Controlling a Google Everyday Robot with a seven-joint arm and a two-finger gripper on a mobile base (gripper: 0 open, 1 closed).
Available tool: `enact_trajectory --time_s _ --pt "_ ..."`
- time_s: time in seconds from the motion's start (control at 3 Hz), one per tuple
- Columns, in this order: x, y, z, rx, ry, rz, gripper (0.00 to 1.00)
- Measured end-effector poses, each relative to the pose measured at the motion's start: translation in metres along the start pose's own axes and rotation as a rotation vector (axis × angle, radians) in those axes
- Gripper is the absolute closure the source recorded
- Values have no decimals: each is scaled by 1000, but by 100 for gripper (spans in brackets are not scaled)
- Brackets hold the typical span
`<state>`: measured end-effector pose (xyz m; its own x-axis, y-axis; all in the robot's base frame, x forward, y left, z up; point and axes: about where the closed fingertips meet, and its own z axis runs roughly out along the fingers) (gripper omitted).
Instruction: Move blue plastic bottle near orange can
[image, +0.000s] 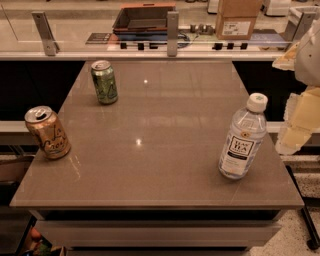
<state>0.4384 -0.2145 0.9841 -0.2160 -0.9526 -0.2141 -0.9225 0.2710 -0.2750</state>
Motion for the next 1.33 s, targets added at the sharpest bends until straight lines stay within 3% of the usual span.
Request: enact_trajectory --time_s 0.33,0.67,1.33 --pt "0 0 0 0 0 0 0" --pt "-1 0 -2 0 -43 -4 0" --pt "7 4 2 -29 -311 12 0"
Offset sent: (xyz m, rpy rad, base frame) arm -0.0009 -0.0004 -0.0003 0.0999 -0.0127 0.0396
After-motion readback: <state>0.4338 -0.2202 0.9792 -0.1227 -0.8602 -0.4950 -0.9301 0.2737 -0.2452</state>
